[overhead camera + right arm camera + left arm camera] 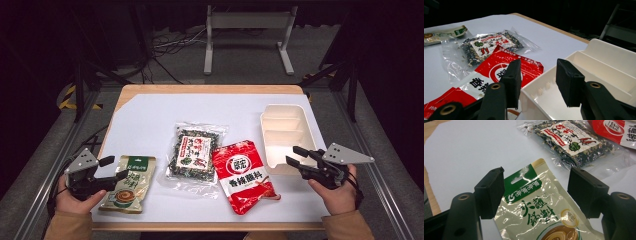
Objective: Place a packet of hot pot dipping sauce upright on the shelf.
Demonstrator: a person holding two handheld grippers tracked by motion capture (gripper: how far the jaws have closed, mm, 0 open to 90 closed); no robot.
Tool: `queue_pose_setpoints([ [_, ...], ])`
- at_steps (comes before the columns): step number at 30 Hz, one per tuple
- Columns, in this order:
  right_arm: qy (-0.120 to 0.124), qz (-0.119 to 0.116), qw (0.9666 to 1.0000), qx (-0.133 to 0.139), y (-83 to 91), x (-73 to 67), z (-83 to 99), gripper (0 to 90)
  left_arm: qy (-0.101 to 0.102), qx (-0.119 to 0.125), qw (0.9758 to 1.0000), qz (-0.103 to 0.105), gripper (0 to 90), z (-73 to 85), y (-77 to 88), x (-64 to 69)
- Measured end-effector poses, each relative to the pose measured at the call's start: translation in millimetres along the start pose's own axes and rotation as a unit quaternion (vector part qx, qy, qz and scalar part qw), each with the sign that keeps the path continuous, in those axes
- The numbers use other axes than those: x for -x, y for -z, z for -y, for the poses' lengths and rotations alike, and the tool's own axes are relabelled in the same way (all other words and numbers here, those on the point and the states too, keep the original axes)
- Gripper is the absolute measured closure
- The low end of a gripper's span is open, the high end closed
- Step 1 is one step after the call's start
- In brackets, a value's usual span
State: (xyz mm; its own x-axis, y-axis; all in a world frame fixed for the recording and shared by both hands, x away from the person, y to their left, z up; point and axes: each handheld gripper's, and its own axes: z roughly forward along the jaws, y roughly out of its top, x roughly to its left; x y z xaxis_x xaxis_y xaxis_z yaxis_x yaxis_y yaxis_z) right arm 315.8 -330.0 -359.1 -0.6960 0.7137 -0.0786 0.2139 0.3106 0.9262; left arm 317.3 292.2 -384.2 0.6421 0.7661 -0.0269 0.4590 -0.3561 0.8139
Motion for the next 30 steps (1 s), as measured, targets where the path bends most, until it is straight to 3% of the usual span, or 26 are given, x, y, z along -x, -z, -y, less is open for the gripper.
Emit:
queue_pose_setpoints([
  [3, -0.003, 0.006, 1.0, -0.004, 0.1, 0.0, -0.5, 55.4, 0.004, 0.001, 1.0, -0.005, 29.1, -0.7, -0.9, 0.4],
  [8, -0.029, 0.016, 0.9992, -0.02, -0.4, 0.5, -4.3, 54.3, 0.017, -0.002, 0.9998, 0.003, 27.1, -1.6, -3.6, -0.9],
  [13, -0.026, 0.016, 0.9993, -0.021, -2.3, -1.6, -5.4, 52.3, 0.021, -0.012, 0.9996, 0.014, 23.2, -0.8, -7.3, -4.2],
  [19, -0.018, 0.02, 0.9995, -0.018, -2.8, -3.8, -6.4, 52.1, 0.082, -0.018, 0.9962, 0.021, 23.2, 4.3, -13.8, -28.8],
  [24, -0.015, 0.016, 0.9995, -0.021, -4.7, -5.3, -6.4, 52.1, 0.095, -0.035, 0.9949, 0.001, 23.8, 8.7, -20.5, -41.3],
  [25, -0.016, 0.014, 0.9995, -0.022, -5.6, -5.6, -6.2, 52.1, 0.099, -0.037, 0.9944, -0.002, 27.5, 9.6, -22.3, -43.8],
  [27, -0.016, 0.014, 0.9995, -0.024, -6.7, -6.0, -5.9, 52.0, 0.116, -0.046, 0.9921, 0.003, 29.1, 11.6, -28.7, -49.7],
  [30, -0.014, 0.015, 0.9995, -0.025, -7.6, -6.6, -5.8, 52.1, 0.123, -0.058, 0.9907, 0.01, 29.9, 12.1, -35.2, -54.1],
])
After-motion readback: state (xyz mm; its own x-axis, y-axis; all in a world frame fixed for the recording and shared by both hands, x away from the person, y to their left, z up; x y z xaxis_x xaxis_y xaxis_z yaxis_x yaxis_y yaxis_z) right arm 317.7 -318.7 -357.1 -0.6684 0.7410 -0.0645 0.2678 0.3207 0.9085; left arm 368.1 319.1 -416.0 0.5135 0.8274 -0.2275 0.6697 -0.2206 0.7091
